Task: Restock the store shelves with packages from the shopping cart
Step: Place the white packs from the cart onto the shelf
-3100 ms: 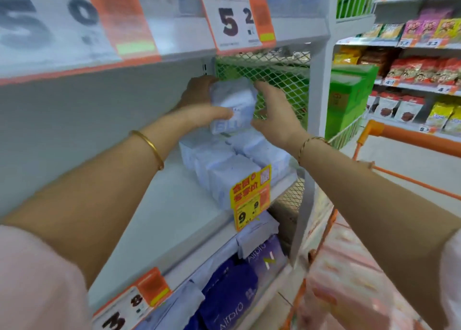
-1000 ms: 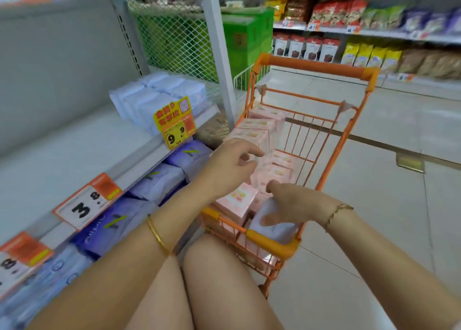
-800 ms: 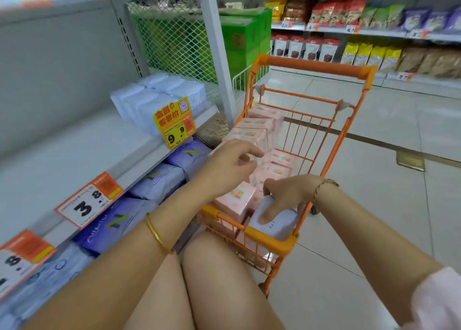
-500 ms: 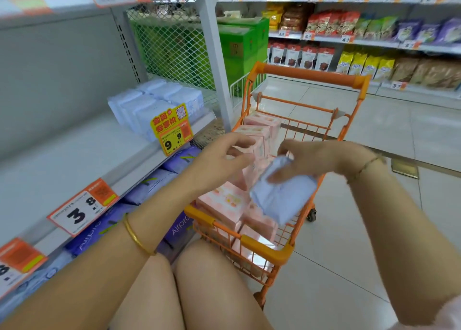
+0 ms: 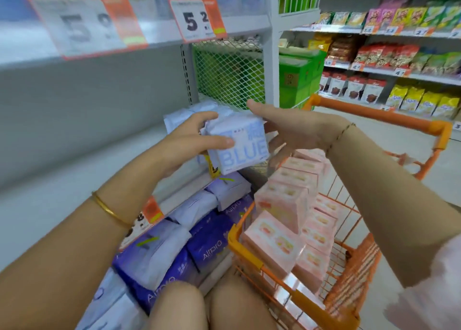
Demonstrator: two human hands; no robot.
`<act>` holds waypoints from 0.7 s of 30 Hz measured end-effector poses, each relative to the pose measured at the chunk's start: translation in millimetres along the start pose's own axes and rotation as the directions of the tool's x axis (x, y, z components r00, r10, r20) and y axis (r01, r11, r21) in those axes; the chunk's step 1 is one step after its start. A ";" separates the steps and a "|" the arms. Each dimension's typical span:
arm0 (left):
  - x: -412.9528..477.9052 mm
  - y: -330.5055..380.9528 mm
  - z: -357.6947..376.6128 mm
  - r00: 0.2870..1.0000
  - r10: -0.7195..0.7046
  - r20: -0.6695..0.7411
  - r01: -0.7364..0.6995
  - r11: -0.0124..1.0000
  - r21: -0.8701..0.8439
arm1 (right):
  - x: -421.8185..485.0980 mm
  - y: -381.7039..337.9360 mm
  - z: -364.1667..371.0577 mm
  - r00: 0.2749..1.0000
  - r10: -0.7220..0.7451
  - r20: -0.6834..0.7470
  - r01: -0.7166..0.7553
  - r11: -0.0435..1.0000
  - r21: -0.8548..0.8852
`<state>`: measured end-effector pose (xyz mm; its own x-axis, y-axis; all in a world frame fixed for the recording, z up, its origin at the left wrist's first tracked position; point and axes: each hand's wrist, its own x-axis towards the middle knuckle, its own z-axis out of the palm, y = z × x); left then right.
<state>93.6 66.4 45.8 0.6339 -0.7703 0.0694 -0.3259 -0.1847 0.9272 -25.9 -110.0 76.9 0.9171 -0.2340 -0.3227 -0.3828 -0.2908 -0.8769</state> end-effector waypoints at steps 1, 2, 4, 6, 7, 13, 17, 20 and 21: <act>4.0 -2.1 -13.1 1.000 -0.014 -0.010 0.014 1.000 -0.006 | 10.5 -7.3 4.4 0.999 -0.026 0.039 0.026 1.000 -0.016; 7.8 -3.4 -25.2 1.000 -0.013 -0.002 0.013 1.000 -0.010 | 21.3 -14.5 9.1 0.997 -0.051 0.060 0.053 0.998 -0.033; 16.6 -4.5 -46.3 1.000 0.007 0.019 -0.007 1.000 0.006 | 44.6 -27.9 18.6 0.992 -0.098 0.083 0.102 0.994 -0.046; 30.7 -7.6 -68.9 0.999 0.006 -0.050 -0.005 1.000 0.024 | 72.1 -40.6 26.3 0.988 -0.139 0.066 0.141 0.989 -0.041; 41.9 -12.3 -82.5 0.992 0.006 -0.125 0.000 0.999 0.043 | 86.8 -46.9 29.9 0.988 -0.156 0.021 0.157 0.987 -0.046; 121.6 -50.4 -157.3 0.860 0.036 -0.508 0.045 0.988 0.146 | 178.6 -52.3 47.9 0.830 -0.482 -0.280 0.221 0.746 -0.629; 171.8 -81.3 -176.5 0.791 0.005 -0.612 0.116 0.981 0.158 | 214.2 -31.3 52.6 0.849 -0.443 -0.287 0.051 0.610 -0.791; 204.0 -103.5 -179.2 0.773 0.004 -0.634 0.145 0.972 0.183 | 225.8 -21.0 55.2 0.849 -0.457 -0.264 0.036 0.549 -0.835; 211.2 -108.6 -177.6 0.768 0.004 -0.641 0.154 0.969 0.191 | 227.9 -19.0 56.2 0.850 -0.458 -0.261 0.033 0.541 -0.840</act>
<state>387.4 32.2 25.1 0.9348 -0.2011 0.2928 -0.3520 -0.4143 0.8393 196.7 -105.6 -0.1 0.9257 -0.3079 0.2198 -0.2702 -0.9448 -0.1855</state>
